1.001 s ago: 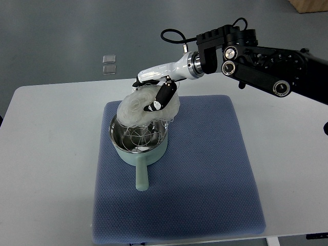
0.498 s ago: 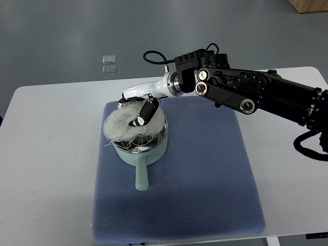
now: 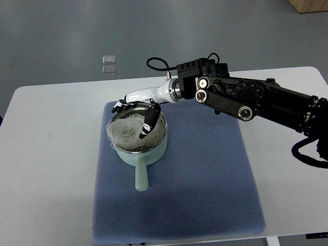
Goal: Put vermicelli into pot with right hand
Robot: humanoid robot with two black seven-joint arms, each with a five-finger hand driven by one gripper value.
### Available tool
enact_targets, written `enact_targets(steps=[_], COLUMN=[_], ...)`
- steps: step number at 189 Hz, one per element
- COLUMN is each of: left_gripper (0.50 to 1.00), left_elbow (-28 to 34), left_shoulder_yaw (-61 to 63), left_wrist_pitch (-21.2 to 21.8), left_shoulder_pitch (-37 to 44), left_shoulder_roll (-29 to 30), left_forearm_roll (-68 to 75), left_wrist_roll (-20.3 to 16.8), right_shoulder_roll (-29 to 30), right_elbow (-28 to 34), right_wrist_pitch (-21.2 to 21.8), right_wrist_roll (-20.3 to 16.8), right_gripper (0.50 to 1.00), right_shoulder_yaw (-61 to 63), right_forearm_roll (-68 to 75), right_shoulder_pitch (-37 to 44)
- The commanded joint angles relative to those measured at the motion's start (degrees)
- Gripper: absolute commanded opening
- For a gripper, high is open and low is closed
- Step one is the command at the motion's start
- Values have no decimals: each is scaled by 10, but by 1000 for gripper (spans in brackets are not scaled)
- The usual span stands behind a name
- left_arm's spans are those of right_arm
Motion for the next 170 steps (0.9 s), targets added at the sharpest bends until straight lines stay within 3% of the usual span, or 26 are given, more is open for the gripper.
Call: enact_targets(steps=[1, 44, 82, 102, 119, 134, 170], left_gripper=[1000, 1000, 1000, 1000, 1000, 1000, 1000], left_elbow=[1, 1, -5, -5, -5, -5, -5], left_shoulder_yaw=[-1, -1, 0, 0, 0, 0, 0], left_wrist_pitch=[0, 0, -1, -1, 0, 0, 0], left_shoulder_pitch=[0, 0, 0, 0, 0, 0, 0], left_shoulder_roll=[0, 0, 0, 0, 0, 0, 0], left_forearm_roll=[0, 0, 0, 0, 0, 0, 0], left_wrist_roll=[0, 0, 0, 0, 0, 1, 1], right_shoulder_roll=[-6, -21, -1, 12, 12, 12, 14], right_elbow=[1, -3, -3, -3, -3, -4, -25], right_wrist_pitch=[-3, -10, -87, -150, -190, -196, -195], right_wrist_roll=[1, 2, 9, 40, 92, 119, 124], right_gripper=[901, 903, 903, 903, 903, 911, 926], right_shoulder_yaw=[27, 243, 451, 482, 497, 521, 529], right_forearm_roll=[5, 89, 306, 385, 465, 538, 606], right_shoulder_pitch=[4, -43, -173, -216, -250, -270, -299])
